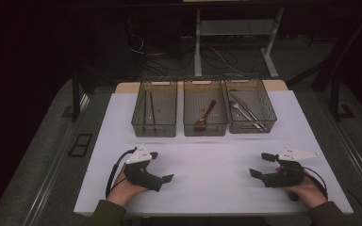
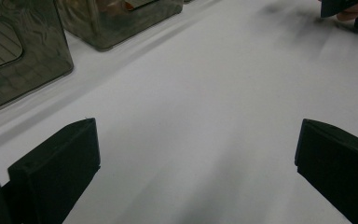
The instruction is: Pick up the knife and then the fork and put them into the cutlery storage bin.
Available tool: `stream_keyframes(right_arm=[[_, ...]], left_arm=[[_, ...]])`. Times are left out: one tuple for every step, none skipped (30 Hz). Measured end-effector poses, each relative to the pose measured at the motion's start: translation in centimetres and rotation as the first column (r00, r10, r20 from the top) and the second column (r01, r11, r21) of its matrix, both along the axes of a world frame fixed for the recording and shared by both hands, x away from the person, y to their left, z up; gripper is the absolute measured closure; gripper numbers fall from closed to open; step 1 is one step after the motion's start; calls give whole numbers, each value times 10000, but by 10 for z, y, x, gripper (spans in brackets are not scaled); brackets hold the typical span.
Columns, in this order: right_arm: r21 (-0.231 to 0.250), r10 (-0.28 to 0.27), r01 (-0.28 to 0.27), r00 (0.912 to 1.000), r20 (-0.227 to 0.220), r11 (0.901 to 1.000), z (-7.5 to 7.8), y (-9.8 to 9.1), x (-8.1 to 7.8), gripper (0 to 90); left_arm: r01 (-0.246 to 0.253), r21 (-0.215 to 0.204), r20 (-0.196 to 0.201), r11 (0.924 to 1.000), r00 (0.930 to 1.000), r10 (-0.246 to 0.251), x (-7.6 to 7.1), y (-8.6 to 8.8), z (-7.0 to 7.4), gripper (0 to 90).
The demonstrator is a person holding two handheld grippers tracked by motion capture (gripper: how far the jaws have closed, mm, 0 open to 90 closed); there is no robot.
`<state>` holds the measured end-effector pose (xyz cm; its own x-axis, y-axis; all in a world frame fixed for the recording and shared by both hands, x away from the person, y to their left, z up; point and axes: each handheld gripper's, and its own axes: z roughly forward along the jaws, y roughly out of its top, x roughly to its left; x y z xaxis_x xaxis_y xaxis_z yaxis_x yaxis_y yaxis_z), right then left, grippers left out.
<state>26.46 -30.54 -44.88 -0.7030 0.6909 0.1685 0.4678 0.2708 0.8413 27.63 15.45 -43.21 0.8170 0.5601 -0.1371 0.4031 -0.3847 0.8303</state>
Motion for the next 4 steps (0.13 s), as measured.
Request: stream_keyframes(right_arm=[[14,11,-11,10000,-15,10000,0,0,0,147],[30,12,-12,10000,-19,10000,0,0,0,147],[38,17,-17,10000,-6,10000,0,0,0,147],[45,22,-22,10000,1,10000,0,0,0,148]], left_arm=[[-2,1,-7,10000,10000,2,0,0,0,0],[-1,1,-12,10000,10000,1,0,0,0,0],[-2,2,-15,10000,10000,2,0,-1,0,0],[2,3,-15,10000,10000,-2,0,-1,0,0]])
